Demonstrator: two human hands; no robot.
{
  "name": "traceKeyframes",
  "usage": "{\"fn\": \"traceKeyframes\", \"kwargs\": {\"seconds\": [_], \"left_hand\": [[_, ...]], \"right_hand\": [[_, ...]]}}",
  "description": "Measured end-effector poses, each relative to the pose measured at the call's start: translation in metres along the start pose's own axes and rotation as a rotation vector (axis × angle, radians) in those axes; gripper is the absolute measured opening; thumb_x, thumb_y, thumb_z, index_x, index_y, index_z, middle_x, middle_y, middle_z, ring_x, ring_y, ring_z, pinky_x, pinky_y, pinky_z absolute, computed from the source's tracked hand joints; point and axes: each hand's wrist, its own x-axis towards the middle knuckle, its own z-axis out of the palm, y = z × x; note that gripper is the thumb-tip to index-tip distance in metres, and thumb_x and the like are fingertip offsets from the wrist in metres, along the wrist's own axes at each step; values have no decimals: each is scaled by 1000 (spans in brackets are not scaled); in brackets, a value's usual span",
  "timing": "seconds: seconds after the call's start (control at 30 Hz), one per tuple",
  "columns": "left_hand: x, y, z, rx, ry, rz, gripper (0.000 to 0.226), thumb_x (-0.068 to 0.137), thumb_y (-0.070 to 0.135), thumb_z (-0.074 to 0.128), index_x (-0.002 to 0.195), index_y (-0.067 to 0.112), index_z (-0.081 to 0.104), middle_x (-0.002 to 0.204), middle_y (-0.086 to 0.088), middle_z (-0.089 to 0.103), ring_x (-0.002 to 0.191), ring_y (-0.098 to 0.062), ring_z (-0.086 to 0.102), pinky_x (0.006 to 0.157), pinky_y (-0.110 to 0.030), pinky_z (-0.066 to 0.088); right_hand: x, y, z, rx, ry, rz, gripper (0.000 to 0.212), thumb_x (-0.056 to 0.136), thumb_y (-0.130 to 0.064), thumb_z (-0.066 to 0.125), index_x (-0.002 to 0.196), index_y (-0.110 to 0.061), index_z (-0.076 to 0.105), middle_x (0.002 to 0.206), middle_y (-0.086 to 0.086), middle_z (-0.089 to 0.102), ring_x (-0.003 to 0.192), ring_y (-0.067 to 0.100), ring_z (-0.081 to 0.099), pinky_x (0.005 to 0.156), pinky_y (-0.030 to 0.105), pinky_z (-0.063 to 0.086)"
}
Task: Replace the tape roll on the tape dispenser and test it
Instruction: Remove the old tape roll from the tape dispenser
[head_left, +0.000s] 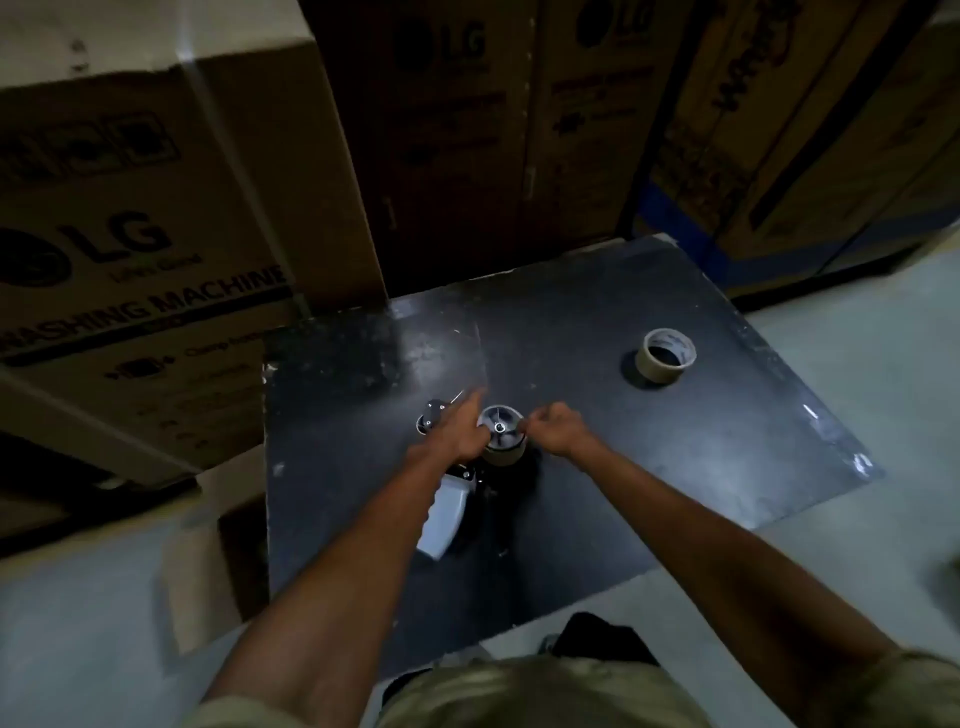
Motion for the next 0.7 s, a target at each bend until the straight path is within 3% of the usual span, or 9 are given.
{"fn": "traceKeyframes", "kwargs": {"seconds": [0.1,0.23,0.3,0.37,0.43,0.53,0.63,0.7], "left_hand": [[8,-4,6,10,-75,-51,53,95,22,49,145,11,36,143,-19,48,129,-36,47,106,-39,39],[10,-2,10,-104,-83,-107,43,97,23,48,137,11,50,140,-15,53,129,-31,49,105,-35,38],[16,-4,10,-159,-66,-136,35,95,19,49,125,7,61,127,-18,63,118,-32,58,98,-35,44],[25,-11,14,-242,-45,-198,28,92,14,52,108,0,69,101,-22,69,95,-30,64,88,-40,50],[30,-16,18,-331,-19,-264,22,88,11,57,95,-3,72,78,-17,63,76,-23,59,76,-43,53],[29,-13,17,-381,12,-321,17,85,13,64,83,-1,72,70,-12,59,65,-21,56,64,-34,50],[28,-8,17,-365,7,-348,25,83,16,70,61,9,60,57,-6,52,50,-18,47,52,-25,40],[30,-8,21,-335,14,-346,32,82,19,72,56,12,55,56,-4,51,51,-15,45,51,-26,35]], "right_hand": [[6,6,7,87,-60,93,34,93,-38,62,69,-14,63,75,9,61,75,21,60,69,32,53],[18,11,19,215,-106,173,33,92,-36,63,67,-15,60,71,9,60,64,19,58,73,37,59],[23,15,22,279,-107,202,27,89,-33,67,72,-13,64,70,10,62,59,18,59,72,37,60],[28,19,24,348,-114,221,24,84,-32,73,76,-10,69,72,13,66,63,21,63,81,41,63],[29,23,26,433,-122,252,26,82,-30,77,82,-4,74,89,22,75,73,22,69,86,43,62],[28,23,27,549,-107,279,31,82,-24,80,95,3,74,108,25,74,91,24,73,82,38,63],[26,23,28,612,-106,304,20,81,-20,80,90,-3,73,107,21,75,103,29,73,83,37,62],[25,23,29,634,-107,314,16,79,-18,79,88,-5,74,105,20,76,102,28,73,83,37,62]]}}
